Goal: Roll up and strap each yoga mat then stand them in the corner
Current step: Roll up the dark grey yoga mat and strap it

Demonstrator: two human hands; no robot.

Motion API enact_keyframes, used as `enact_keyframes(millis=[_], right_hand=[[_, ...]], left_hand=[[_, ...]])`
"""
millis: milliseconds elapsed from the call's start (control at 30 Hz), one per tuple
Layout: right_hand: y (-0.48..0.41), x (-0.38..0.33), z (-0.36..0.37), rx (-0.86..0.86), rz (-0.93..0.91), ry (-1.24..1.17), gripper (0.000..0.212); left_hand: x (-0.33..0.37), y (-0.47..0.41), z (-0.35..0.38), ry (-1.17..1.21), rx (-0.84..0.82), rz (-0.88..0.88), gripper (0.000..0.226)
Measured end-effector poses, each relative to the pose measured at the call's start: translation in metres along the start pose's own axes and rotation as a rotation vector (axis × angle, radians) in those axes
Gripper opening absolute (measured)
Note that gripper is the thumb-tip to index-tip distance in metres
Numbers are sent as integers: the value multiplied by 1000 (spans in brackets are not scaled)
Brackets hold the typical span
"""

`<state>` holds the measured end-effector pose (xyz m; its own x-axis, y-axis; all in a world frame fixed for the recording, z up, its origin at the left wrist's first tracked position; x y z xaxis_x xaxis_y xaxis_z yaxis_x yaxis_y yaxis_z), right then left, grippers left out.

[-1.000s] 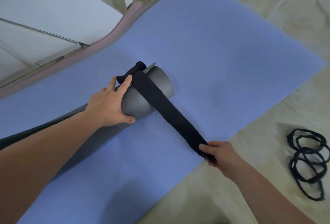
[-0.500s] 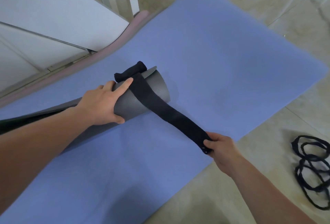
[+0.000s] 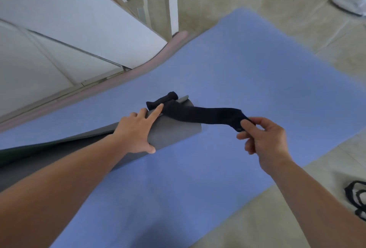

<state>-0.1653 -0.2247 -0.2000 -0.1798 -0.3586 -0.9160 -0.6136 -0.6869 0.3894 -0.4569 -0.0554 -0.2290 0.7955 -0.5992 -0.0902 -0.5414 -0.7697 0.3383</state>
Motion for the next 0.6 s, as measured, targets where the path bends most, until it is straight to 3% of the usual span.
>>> enact_keyframes(millis=[167,400,500,600], right_hand=[[16,-54,60,-258,-164,192,5],[22,-85,108,-481,-207,353,7],[21,-92,124,-560,-143,234,10],[12,-95,136,-493,-26,-25,24]], left_hand=[[7,6,3,-21,27,-39,135],[16,17,9,-21,97,-87,129],[21,23,13,-38,122,-94,125],[23,27,16,-63,140,-79,122]])
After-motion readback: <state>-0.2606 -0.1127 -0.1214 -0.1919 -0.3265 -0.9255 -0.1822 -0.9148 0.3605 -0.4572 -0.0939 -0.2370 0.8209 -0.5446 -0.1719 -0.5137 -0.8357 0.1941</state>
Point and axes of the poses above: each hand's wrist, its own y-axis away from the middle knuckle, its own z-axis out of the palm, x = y × z, the point moved 6 cm from there along -y, towards the middle knuckle
